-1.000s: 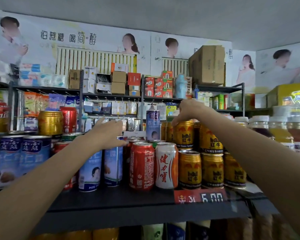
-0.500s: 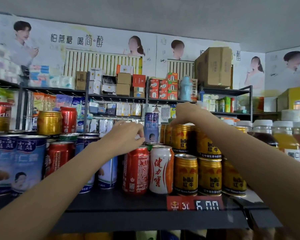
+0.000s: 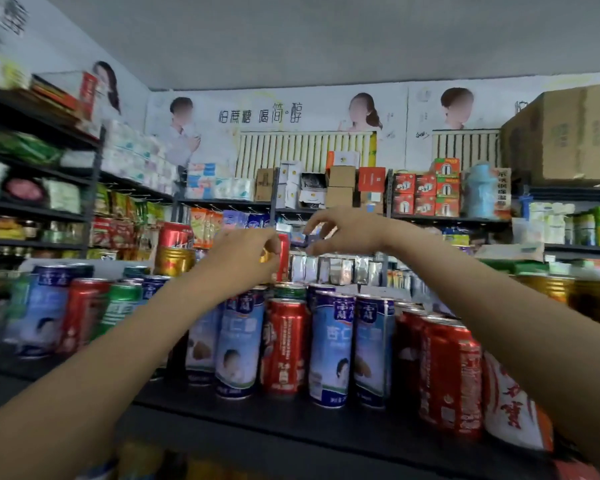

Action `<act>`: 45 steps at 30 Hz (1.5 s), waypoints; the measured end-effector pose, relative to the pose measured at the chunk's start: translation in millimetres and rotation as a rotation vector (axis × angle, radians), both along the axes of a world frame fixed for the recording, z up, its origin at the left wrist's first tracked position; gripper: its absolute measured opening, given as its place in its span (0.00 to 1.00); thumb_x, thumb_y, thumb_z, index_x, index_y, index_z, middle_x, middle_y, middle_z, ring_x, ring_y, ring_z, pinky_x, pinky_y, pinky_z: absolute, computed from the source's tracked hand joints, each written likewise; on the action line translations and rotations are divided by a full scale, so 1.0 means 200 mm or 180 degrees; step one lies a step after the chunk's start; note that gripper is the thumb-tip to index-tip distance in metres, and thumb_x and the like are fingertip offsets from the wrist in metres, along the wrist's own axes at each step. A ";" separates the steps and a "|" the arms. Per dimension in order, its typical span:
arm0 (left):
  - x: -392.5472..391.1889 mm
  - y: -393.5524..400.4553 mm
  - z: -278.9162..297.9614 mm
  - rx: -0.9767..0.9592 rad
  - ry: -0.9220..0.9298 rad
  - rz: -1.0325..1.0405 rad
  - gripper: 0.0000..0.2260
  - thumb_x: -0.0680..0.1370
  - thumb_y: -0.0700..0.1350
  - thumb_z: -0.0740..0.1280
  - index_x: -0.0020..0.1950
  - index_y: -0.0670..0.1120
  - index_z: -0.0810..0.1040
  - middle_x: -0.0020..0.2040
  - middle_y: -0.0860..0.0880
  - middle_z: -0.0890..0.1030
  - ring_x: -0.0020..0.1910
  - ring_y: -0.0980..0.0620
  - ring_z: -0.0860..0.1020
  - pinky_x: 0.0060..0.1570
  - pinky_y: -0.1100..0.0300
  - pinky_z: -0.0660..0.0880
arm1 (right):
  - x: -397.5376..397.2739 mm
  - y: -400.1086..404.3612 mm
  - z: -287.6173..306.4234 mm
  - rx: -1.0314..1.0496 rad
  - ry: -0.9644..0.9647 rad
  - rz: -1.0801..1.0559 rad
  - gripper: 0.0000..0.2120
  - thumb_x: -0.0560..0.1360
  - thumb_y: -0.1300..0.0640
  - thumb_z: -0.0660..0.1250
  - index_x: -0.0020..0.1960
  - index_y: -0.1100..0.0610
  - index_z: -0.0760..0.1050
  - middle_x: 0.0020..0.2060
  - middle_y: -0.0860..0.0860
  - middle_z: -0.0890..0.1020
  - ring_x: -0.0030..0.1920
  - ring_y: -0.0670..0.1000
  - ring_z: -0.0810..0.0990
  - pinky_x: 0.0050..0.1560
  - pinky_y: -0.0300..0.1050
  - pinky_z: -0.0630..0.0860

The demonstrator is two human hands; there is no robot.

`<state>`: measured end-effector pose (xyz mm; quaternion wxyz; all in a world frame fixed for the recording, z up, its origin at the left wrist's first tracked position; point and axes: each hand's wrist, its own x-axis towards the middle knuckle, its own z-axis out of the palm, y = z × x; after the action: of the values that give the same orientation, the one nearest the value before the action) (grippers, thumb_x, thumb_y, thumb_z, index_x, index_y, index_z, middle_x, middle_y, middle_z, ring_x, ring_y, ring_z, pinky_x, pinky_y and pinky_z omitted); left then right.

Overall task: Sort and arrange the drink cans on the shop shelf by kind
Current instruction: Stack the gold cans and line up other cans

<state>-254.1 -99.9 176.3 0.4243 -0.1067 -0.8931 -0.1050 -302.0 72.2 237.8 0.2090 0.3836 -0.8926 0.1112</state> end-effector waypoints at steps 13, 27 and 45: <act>-0.15 -0.70 0.02 -0.0016 -0.0538 -0.0225 0.07 0.77 0.44 0.64 0.54 0.49 0.76 0.53 0.53 0.79 0.51 0.55 0.77 0.54 0.59 0.74 | -0.38 -0.73 -0.14 -0.1119 -0.0764 -0.0499 0.33 0.68 0.47 0.74 0.66 0.58 0.63 0.63 0.56 0.71 0.60 0.56 0.71 0.59 0.50 0.72; -0.17 -0.42 0.18 0.0862 -0.0265 -0.1449 0.07 0.77 0.43 0.63 0.54 0.50 0.74 0.51 0.52 0.77 0.48 0.55 0.74 0.49 0.60 0.71 | 0.01 -0.35 0.10 -0.2347 -0.0736 -0.0201 0.24 0.69 0.58 0.73 0.59 0.56 0.63 0.48 0.53 0.75 0.48 0.52 0.78 0.43 0.40 0.78; -0.08 1.04 -0.10 -0.1450 -0.0852 -0.1307 0.17 0.75 0.55 0.65 0.59 0.48 0.74 0.55 0.51 0.78 0.54 0.51 0.75 0.56 0.50 0.72 | 0.42 1.09 -0.13 -0.0575 -0.0378 -0.1905 0.23 0.67 0.55 0.75 0.57 0.55 0.67 0.51 0.48 0.70 0.52 0.50 0.70 0.49 0.45 0.72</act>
<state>-269.9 107.6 157.2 0.2385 -0.3618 -0.9012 0.0010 -218.5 289.3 211.8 0.2132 0.0768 -0.9630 0.1457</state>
